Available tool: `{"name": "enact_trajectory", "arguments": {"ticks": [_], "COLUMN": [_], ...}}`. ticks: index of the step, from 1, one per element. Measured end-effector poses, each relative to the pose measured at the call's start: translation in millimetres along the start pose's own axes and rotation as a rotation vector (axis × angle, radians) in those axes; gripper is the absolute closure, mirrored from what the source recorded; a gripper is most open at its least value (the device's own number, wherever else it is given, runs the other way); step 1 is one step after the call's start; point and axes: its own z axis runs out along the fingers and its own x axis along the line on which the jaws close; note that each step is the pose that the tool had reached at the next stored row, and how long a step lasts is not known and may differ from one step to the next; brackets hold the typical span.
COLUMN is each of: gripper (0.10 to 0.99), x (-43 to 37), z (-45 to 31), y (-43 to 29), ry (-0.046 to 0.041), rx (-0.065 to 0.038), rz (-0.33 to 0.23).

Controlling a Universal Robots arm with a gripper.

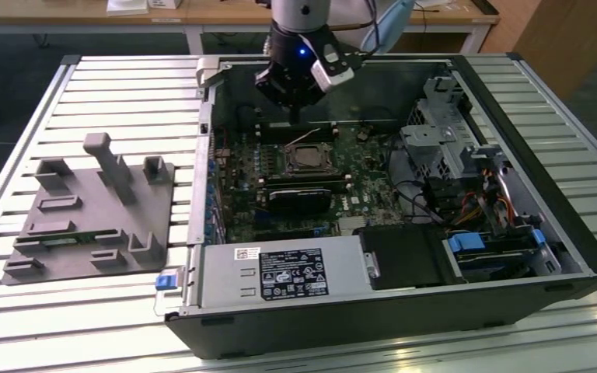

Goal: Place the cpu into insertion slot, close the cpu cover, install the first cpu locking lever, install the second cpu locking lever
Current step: 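Install the first cpu locking lever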

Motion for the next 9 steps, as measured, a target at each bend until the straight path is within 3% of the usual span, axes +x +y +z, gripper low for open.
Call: {"name": "enact_trajectory", "arguments": {"ticks": [9], "gripper": [0.973], "x": [-1.9], "z": [5.6], "y": [-0.8], "ry": [-0.0077], "rx": [-0.008], "rz": [0.000]}}
